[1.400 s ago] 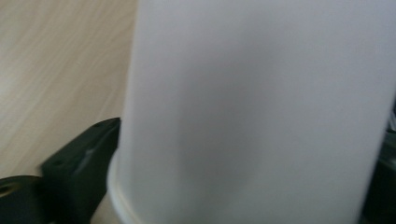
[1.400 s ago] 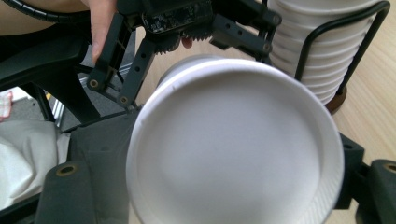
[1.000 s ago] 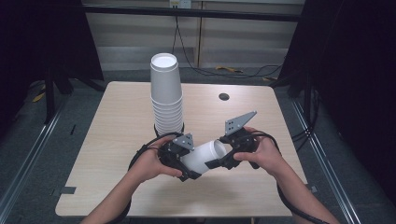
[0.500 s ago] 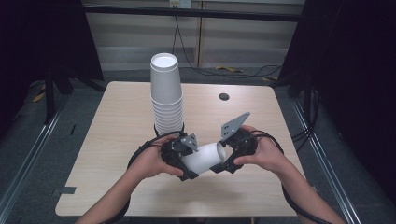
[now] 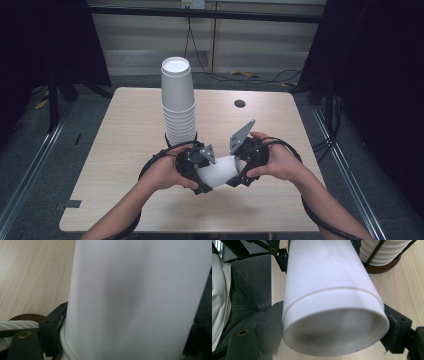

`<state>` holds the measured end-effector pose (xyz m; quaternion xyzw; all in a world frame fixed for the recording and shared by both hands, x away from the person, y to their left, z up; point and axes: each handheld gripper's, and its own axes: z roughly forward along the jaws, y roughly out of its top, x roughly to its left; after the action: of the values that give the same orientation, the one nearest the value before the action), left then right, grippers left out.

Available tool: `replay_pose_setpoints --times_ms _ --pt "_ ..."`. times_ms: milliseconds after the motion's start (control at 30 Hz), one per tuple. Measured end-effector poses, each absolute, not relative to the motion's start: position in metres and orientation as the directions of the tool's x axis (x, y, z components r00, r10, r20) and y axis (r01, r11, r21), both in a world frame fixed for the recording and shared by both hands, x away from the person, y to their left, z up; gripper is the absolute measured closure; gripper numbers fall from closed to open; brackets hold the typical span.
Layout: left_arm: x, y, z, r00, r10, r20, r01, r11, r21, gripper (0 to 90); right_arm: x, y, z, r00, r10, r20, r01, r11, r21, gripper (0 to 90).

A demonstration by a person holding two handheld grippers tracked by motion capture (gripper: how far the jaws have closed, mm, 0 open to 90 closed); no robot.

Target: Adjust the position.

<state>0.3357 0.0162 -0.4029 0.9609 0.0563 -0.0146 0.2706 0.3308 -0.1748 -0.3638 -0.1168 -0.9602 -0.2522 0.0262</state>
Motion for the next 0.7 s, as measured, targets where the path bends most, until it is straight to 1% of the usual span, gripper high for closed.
replay_pose_setpoints --times_ms 33,67,100,200,233,267,333,367,467,533,567,667,700 --pt "0.337 0.015 -0.402 0.996 0.081 -0.044 0.093 -0.856 0.509 15.7 0.331 -0.172 -0.364 -0.971 0.208 0.121 0.240 0.856 0.458 20.1" --pt "0.337 0.015 -0.402 0.996 0.081 -0.044 0.093 -0.856 0.509 15.7 0.331 -0.172 -0.364 -0.971 0.208 0.121 0.240 0.856 0.458 20.1" --pt "0.336 0.014 -0.402 0.996 0.080 -0.040 0.089 -0.856 0.510 15.7 0.331 -0.169 -0.364 -0.967 0.214 0.137 0.252 0.868 0.429 21.0" --pt "0.336 0.014 -0.401 0.997 0.072 -0.039 0.082 -0.859 0.506 15.6 0.331 -0.167 -0.365 -0.965 0.226 0.132 0.261 0.876 0.406 21.7" --pt "0.336 0.013 -0.401 0.997 0.070 -0.036 0.078 -0.859 0.506 15.5 0.332 -0.166 -0.366 -0.966 0.217 0.138 0.254 0.881 0.400 22.6" --pt "0.335 0.013 -0.402 0.996 0.074 -0.042 0.085 -0.854 0.513 15.5 0.332 -0.164 -0.368 -0.963 0.229 0.143 0.268 0.882 0.387 22.4" --pt "0.335 0.013 -0.402 0.997 0.061 -0.038 0.071 -0.862 0.501 15.4 0.333 -0.164 -0.369 -0.966 0.218 0.142 0.257 0.887 0.384 22.4" --pt "0.334 0.013 -0.403 0.998 0.052 -0.032 0.062 -0.868 0.493 15.4 0.332 -0.162 -0.370 -0.956 0.242 0.163 0.287 0.887 0.362 23.2" --pt "0.334 0.013 -0.403 0.999 0.043 -0.024 0.049 -0.873 0.485 15.4 0.331 -0.161 -0.372 -0.953 0.249 0.170 0.295 0.889 0.350 24.4" --pt "0.333 0.012 -0.404 0.998 0.058 -0.035 0.068 -0.871 0.487 15.4 0.331 -0.159 -0.373 -0.954 0.244 0.174 0.292 0.890 0.351 23.6" --pt "0.333 0.012 -0.404 0.999 0.043 -0.023 0.049 -0.878 0.476 15.4 0.332 -0.157 -0.375 -0.956 0.235 0.178 0.285 0.889 0.358 24.0" --pt "0.333 0.013 -0.404 0.999 0.043 -0.019 0.047 -0.879 0.475 15.4 0.331 -0.157 -0.377 -0.956 0.235 0.177 0.283 0.896 0.342 25.5" --pt "0.333 0.014 -0.404 0.999 0.051 -0.015 0.052 -0.875 0.481 15.4 0.331 -0.157 -0.377 -0.956 0.233 0.176 0.282 0.893 0.351 25.8"
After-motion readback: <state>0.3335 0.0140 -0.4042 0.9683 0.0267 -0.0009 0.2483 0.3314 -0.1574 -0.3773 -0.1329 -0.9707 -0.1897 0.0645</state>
